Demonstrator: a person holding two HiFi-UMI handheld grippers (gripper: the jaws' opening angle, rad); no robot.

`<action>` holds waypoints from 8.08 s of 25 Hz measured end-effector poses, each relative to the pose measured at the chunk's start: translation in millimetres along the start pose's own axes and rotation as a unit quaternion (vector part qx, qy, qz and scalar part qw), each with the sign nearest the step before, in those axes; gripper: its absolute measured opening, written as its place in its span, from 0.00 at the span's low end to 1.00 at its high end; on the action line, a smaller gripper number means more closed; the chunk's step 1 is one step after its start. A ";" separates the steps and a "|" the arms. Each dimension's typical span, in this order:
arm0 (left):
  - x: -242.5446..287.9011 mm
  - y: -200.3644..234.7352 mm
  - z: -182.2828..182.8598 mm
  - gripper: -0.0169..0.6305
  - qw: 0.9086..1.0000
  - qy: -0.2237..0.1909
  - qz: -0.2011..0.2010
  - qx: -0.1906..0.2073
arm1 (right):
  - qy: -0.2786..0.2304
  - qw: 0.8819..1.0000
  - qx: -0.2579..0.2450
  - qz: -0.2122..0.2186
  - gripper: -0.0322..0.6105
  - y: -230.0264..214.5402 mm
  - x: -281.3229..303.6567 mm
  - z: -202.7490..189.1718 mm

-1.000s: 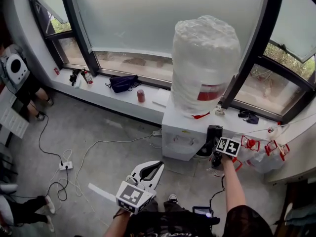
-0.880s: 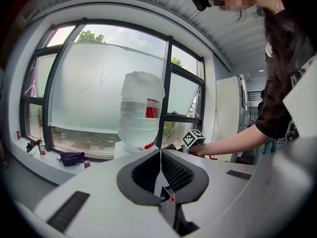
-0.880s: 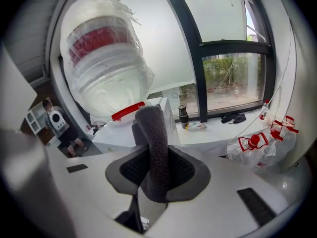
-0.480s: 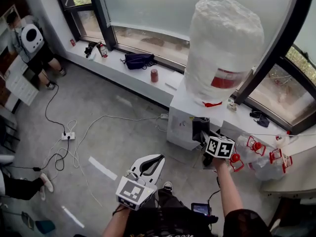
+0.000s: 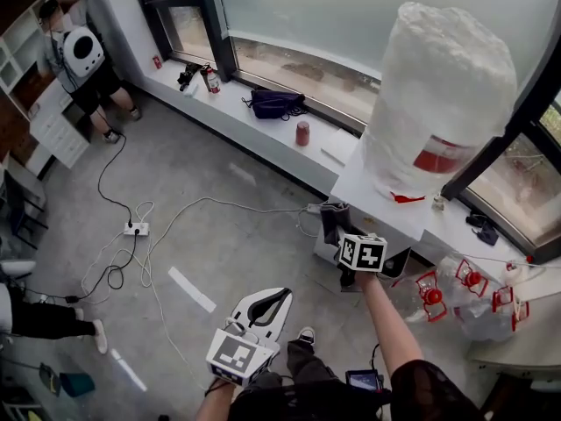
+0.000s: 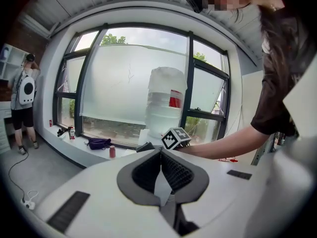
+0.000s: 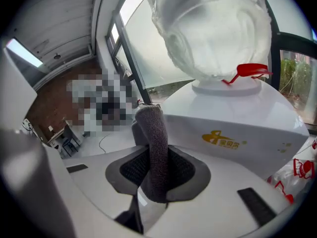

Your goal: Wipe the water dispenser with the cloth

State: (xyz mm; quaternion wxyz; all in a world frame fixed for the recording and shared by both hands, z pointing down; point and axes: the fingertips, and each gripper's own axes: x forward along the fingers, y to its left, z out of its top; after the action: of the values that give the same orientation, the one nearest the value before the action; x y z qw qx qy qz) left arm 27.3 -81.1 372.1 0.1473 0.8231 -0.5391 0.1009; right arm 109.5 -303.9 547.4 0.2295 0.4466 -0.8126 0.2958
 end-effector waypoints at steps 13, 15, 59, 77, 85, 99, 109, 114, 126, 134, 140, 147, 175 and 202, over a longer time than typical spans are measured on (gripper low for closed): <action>-16.1 -0.5 4.7 0.06 1.000 -0.002 0.001 0.021 | 0.027 0.992 -0.015 -0.124 0.22 -88.1 -33.5 -18.0; -13.3 -9.0 7.4 0.05 1.000 -0.004 -0.017 0.026 | 0.030 0.989 -0.004 -0.141 0.22 -105.8 -48.7 -24.9; 65.7 89.7 -103.0 0.06 0.986 0.020 -0.150 0.073 | 0.016 0.991 0.021 -0.133 0.22 -38.7 86.8 -147.4; 109.5 121.9 -168.3 0.06 0.987 0.042 -0.137 0.073 | -0.019 0.974 0.055 -0.217 0.22 -139.4 145.3 -160.2; 121.8 107.7 -169.3 0.06 0.985 0.040 -0.153 0.066 | -0.010 0.947 0.088 -0.310 0.22 -212.5 78.3 -179.3; 126.3 87.4 -176.2 0.06 0.983 0.041 -0.165 0.068 | 0.023 0.960 0.068 -0.271 0.22 -204.8 58.6 -230.0; 123.1 111.4 -197.0 0.06 0.988 0.055 -0.134 0.045 | 0.080 0.984 0.010 -0.160 0.22 -109.2 164.3 -246.4; 125.9 126.1 -210.0 0.06 0.991 0.059 -0.119 0.031 | 0.097 0.986 -0.024 -0.136 0.22 -88.6 207.1 -248.2; 145.3 171.5 -252.6 0.06 0.995 0.065 -0.078 0.020 | 0.125 0.973 -0.013 -0.193 0.21 -123.2 254.9 -273.0; 173.9 166.2 -277.4 0.06 0.995 0.049 -0.083 0.014 | 0.125 0.965 0.004 -0.231 0.22 -178.5 240.3 -302.5; 196.4 143.2 -290.3 0.06 0.993 0.047 -0.103 0.024 | 0.125 0.957 -0.023 -0.263 0.22 -227.0 209.2 -315.5; 201.2 126.4 -294.4 0.06 0.992 0.048 -0.114 0.025 | 0.126 0.936 0.012 -0.328 0.22 -295.7 149.3 -332.7; 74.2 117.5 -141.2 0.06 0.985 0.058 -0.156 0.053 | 0.025 0.996 0.019 -0.084 0.21 18.1 6.0 -192.7; -33.8 34.8 -42.5 0.06 0.960 0.038 -0.260 0.094 | -0.116 0.975 0.085 -0.168 0.21 94.8 -265.9 -106.8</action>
State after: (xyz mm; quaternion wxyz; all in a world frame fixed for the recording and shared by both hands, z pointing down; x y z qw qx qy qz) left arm -18.4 -50.3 405.6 0.1105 0.9406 -0.2885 0.1407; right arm 171.2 -33.3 428.7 0.1414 0.6261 -0.7187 0.2673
